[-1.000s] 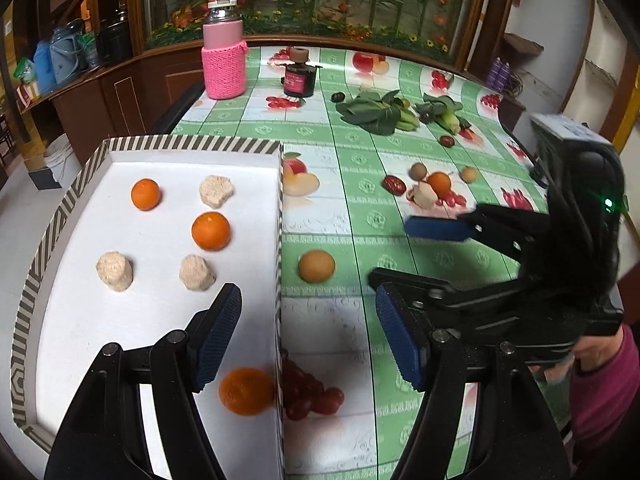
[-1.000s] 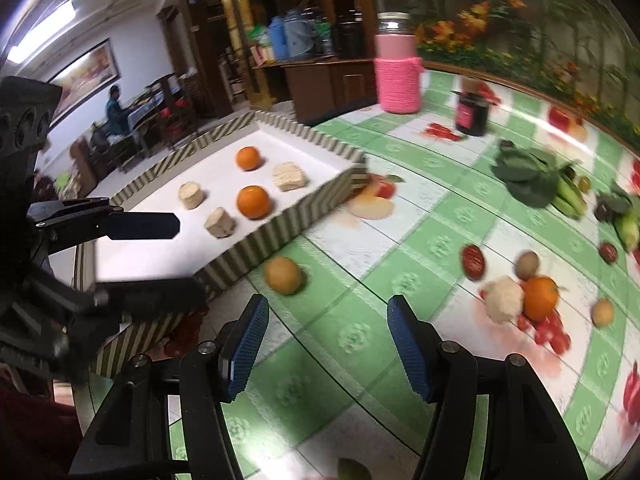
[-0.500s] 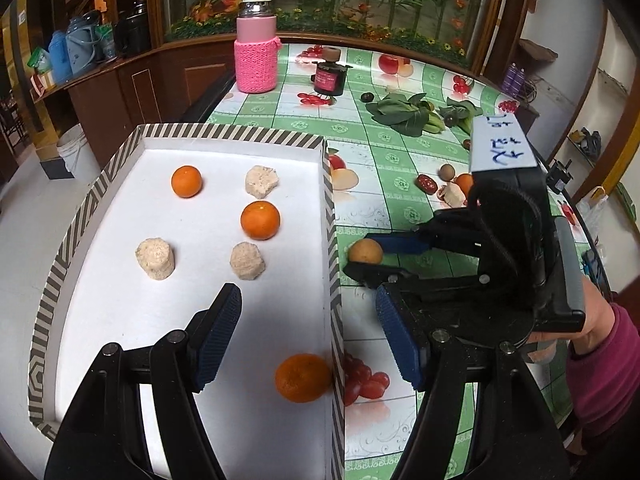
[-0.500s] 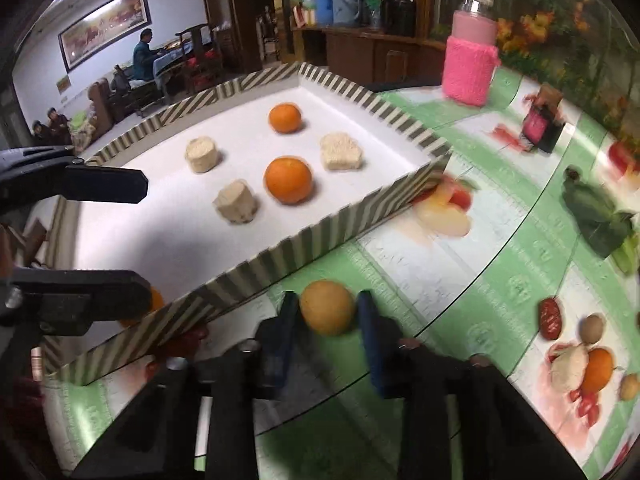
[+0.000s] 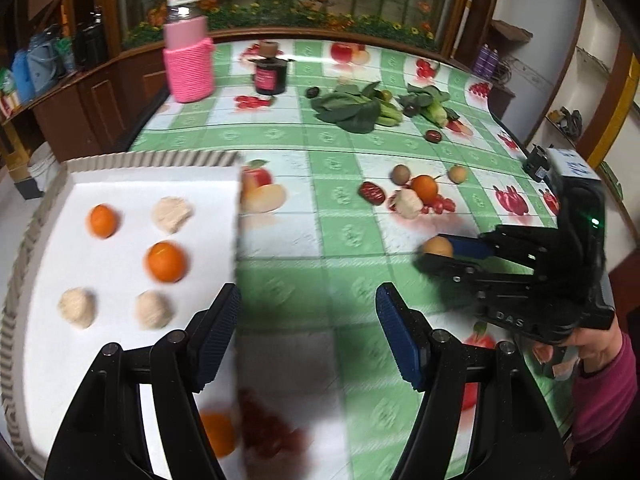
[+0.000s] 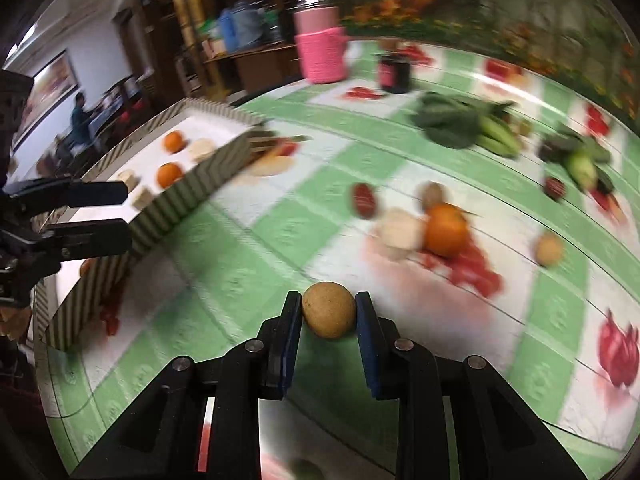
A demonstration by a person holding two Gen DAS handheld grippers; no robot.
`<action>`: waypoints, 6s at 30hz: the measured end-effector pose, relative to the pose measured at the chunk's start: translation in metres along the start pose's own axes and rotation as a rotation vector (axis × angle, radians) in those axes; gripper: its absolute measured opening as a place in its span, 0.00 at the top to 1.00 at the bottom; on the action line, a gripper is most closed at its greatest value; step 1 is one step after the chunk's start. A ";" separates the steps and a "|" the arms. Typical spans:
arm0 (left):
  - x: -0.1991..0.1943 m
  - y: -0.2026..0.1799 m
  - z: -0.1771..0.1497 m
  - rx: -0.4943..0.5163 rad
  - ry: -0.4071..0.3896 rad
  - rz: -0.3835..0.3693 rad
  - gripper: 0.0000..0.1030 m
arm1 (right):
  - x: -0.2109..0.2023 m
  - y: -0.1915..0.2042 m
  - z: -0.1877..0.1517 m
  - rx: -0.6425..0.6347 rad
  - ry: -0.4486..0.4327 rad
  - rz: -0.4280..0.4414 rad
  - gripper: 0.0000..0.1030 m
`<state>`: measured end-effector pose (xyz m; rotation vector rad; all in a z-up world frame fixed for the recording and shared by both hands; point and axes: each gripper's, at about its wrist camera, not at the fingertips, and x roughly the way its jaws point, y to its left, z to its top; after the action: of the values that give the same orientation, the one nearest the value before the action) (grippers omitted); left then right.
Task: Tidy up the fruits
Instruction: 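Grasp a tan round fruit with the right tool while the left tool grasps a red date, then carry the red date into the tray with the left tool while the right tool drops the tan fruit there, then move both open tools back over the fruits on the table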
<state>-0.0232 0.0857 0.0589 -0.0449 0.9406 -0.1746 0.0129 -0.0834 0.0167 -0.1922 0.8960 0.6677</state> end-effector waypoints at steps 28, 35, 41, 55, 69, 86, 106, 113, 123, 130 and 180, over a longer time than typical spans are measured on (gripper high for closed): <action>0.115 -0.054 0.068 0.305 0.112 -0.069 0.42 | -0.012 -0.047 -0.008 0.093 -0.055 0.034 0.73; 0.116 -0.057 0.071 0.320 0.106 -0.075 0.61 | -0.009 -0.044 -0.009 0.078 -0.043 0.021 0.71; 0.115 -0.062 0.069 0.340 0.104 -0.087 0.75 | -0.008 -0.040 -0.009 0.064 -0.037 -0.009 0.74; 0.057 -0.036 0.045 0.231 0.054 -0.050 0.75 | -0.024 -0.020 -0.005 0.057 -0.070 0.015 0.74; -0.007 0.020 0.003 0.102 -0.043 0.112 0.75 | -0.036 0.051 0.016 -0.029 -0.114 0.084 0.74; -0.040 0.098 -0.027 -0.025 -0.081 0.256 0.74 | -0.008 0.138 0.051 -0.159 -0.100 0.178 0.74; -0.038 0.156 -0.048 -0.131 -0.028 0.283 0.74 | 0.032 0.183 0.075 -0.245 -0.033 0.226 0.74; -0.033 0.166 -0.057 -0.147 0.010 0.283 0.74 | 0.052 0.198 0.091 -0.279 -0.020 0.230 0.74; -0.026 0.170 -0.059 -0.164 0.039 0.283 0.74 | 0.096 0.212 0.111 -0.301 0.031 0.211 0.74; -0.022 0.169 -0.060 -0.164 0.059 0.300 0.74 | 0.112 0.218 0.111 -0.322 0.052 0.204 0.73; -0.015 -0.060 0.007 0.090 -0.046 -0.072 0.38 | -0.091 -0.069 -0.030 0.257 -0.269 -0.142 0.15</action>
<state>-0.0339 0.0289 0.0820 0.0004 0.8848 -0.2816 -0.0048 -0.1916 0.0608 0.0634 0.6937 0.4291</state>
